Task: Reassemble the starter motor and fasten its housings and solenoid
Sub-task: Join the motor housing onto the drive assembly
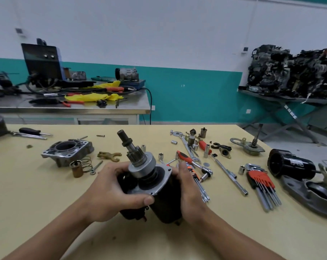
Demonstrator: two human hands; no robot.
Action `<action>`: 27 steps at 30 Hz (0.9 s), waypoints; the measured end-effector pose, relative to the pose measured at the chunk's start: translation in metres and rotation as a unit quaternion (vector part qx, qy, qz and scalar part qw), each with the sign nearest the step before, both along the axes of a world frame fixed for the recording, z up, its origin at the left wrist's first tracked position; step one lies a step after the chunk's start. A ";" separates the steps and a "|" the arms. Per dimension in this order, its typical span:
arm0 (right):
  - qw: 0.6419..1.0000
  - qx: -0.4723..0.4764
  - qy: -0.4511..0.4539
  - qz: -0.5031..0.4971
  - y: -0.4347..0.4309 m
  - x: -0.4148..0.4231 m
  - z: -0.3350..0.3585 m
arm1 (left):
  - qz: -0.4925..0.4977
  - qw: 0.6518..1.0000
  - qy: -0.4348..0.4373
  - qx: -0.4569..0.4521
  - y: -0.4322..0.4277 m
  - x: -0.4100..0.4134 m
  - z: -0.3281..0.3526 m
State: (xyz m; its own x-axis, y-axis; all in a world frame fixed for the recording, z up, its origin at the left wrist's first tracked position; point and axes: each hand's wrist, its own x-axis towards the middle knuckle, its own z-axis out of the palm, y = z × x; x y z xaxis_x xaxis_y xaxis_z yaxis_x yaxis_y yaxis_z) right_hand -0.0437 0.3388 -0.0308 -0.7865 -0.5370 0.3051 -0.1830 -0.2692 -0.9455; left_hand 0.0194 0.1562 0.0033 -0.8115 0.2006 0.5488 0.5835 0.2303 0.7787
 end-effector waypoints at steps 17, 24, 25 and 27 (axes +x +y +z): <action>0.986 0.119 0.103 -0.061 -0.003 0.003 0.012 | 0.150 0.976 -0.135 -0.088 -0.060 0.003 0.029; 0.987 0.110 0.086 -0.081 -0.005 -0.001 0.007 | 0.537 0.836 -0.101 -0.037 -0.157 0.010 0.008; 0.987 0.112 0.085 -0.082 -0.005 -0.001 0.007 | 0.524 0.839 -0.130 -0.069 -0.158 0.008 0.002; 0.986 0.118 0.083 -0.083 -0.005 -0.002 0.007 | 0.494 0.846 -0.159 -0.120 -0.152 0.001 -0.007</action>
State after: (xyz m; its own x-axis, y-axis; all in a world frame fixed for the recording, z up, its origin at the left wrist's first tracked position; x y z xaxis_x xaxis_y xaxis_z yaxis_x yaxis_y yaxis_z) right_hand -0.0455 0.3337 -0.0237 -0.8192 -0.4759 0.3200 -0.3645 0.0013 -0.9312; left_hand 0.0201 0.0041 -0.0035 -0.7465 -0.5880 0.3116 -0.2163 0.6572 0.7220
